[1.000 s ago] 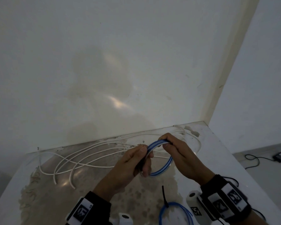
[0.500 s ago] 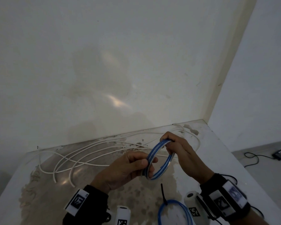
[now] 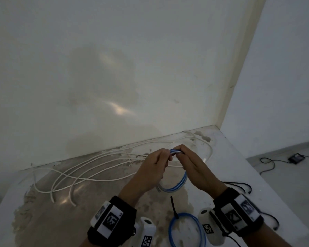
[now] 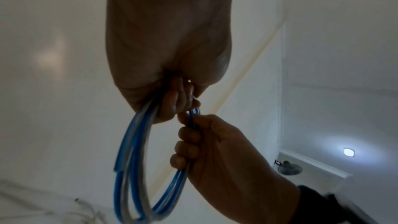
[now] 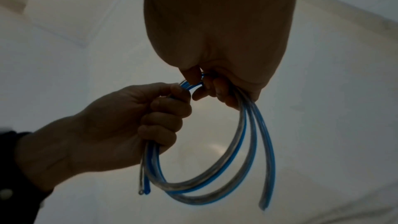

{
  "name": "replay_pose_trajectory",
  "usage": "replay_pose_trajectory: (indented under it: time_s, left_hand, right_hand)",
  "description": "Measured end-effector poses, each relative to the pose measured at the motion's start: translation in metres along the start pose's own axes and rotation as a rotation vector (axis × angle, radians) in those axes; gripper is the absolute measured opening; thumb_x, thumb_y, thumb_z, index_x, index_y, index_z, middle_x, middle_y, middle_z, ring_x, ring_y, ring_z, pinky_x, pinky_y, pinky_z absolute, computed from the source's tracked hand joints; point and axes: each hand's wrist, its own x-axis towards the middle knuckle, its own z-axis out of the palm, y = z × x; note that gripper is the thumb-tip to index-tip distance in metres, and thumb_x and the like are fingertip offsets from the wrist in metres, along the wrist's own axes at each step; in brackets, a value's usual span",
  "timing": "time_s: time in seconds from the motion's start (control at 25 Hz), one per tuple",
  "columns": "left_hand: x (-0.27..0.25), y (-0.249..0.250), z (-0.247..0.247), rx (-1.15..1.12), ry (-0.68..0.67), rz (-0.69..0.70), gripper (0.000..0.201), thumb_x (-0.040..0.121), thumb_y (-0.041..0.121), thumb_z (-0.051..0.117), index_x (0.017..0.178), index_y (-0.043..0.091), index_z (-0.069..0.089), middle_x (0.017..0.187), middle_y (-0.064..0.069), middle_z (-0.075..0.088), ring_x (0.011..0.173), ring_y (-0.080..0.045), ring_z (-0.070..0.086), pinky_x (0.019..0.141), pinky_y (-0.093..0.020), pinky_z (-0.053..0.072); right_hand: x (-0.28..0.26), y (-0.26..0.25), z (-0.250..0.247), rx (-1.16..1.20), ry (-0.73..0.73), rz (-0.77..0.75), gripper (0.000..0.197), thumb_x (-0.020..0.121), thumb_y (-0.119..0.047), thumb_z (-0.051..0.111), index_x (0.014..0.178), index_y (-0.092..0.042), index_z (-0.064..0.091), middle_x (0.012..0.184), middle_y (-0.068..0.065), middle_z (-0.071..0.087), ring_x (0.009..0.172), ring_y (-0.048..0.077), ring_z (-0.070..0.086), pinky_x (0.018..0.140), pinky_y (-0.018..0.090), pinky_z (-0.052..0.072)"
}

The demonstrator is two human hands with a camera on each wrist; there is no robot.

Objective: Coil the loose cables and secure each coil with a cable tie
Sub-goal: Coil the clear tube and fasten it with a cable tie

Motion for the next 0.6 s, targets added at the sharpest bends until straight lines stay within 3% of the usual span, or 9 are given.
replay_pose_trajectory:
  time_s: [0.12, 0.2, 0.28, 0.36, 0.44, 0.52, 0.6]
  left_hand:
    - [0.01, -0.014, 0.017, 0.096, -0.02, 0.01, 0.037, 0.105, 0.027, 0.032, 0.073, 0.017, 0.049, 0.051, 0.009, 0.033, 0.038, -0.003, 0.028, 0.045, -0.02, 0.025]
    - [0.015, -0.021, 0.025, 0.164, -0.053, -0.045, 0.038, 0.105, 0.026, 0.032, 0.071, 0.016, 0.045, 0.051, 0.008, 0.031, 0.037, -0.004, 0.027, 0.046, -0.023, 0.024]
    - [0.018, -0.028, 0.031, 0.211, -0.064, -0.085, 0.04, 0.105, 0.027, 0.032, 0.067, 0.015, 0.039, 0.051, 0.006, 0.027, 0.038, -0.005, 0.023, 0.047, -0.024, 0.023]
    - [0.02, -0.034, 0.036, 0.224, -0.072, -0.092, 0.04, 0.105, 0.024, 0.033, 0.067, 0.013, 0.035, 0.05, 0.005, 0.023, 0.039, -0.006, 0.019, 0.049, -0.027, 0.021]
    - [0.025, -0.039, 0.041, 0.233, -0.074, -0.109, 0.038, 0.105, 0.021, 0.033, 0.068, 0.011, 0.033, 0.049, 0.005, 0.021, 0.041, -0.007, 0.016, 0.051, -0.03, 0.018]
    - [0.028, -0.042, 0.045, 0.238, -0.068, -0.14, 0.037, 0.104, 0.021, 0.033, 0.069, 0.012, 0.032, 0.048, 0.005, 0.02, 0.041, -0.008, 0.015, 0.052, -0.03, 0.017]
    - [0.029, -0.041, 0.05, 0.214, -0.063, -0.177, 0.035, 0.104, 0.022, 0.034, 0.069, 0.012, 0.033, 0.05, 0.005, 0.02, 0.043, -0.01, 0.015, 0.052, -0.03, 0.017]
  right_hand:
    - [-0.02, 0.017, -0.009, 0.058, -0.03, 0.146, 0.027, 0.105, -0.013, 0.039, 0.126, -0.016, 0.057, 0.093, -0.024, 0.062, 0.087, -0.001, 0.059, 0.08, 0.012, 0.044]
    - [-0.04, 0.043, -0.022, 0.044, -0.011, 0.255, 0.035, 0.104, -0.024, 0.044, 0.139, -0.028, 0.048, 0.117, -0.015, 0.06, 0.108, 0.0, 0.059, 0.09, 0.014, 0.044]
    - [-0.069, 0.081, -0.046, -0.059, 0.062, 0.327, 0.036, 0.102, -0.026, 0.05, 0.137, -0.033, 0.049, 0.119, -0.007, 0.06, 0.108, 0.002, 0.059, 0.087, 0.01, 0.045]
    - [-0.114, 0.13, -0.081, -0.284, 0.141, 0.446, 0.027, 0.1, -0.019, 0.054, 0.122, -0.035, 0.056, 0.11, 0.001, 0.061, 0.098, 0.009, 0.063, 0.076, 0.008, 0.046]
    - [-0.171, 0.18, -0.118, -0.571, 0.16, 0.707, 0.029, 0.098, -0.013, 0.053, 0.114, -0.037, 0.055, 0.109, 0.006, 0.051, 0.094, 0.021, 0.061, 0.078, 0.018, 0.047]
    - [-0.224, 0.215, -0.142, -0.732, 0.174, 0.937, 0.034, 0.095, -0.009, 0.05, 0.115, -0.036, 0.056, 0.116, 0.008, 0.043, 0.095, 0.025, 0.054, 0.085, 0.033, 0.05]
    - [-0.253, 0.236, -0.152, -0.809, 0.144, 0.978, 0.034, 0.094, -0.01, 0.05, 0.117, -0.033, 0.056, 0.12, 0.007, 0.042, 0.098, 0.025, 0.051, 0.085, 0.036, 0.052]
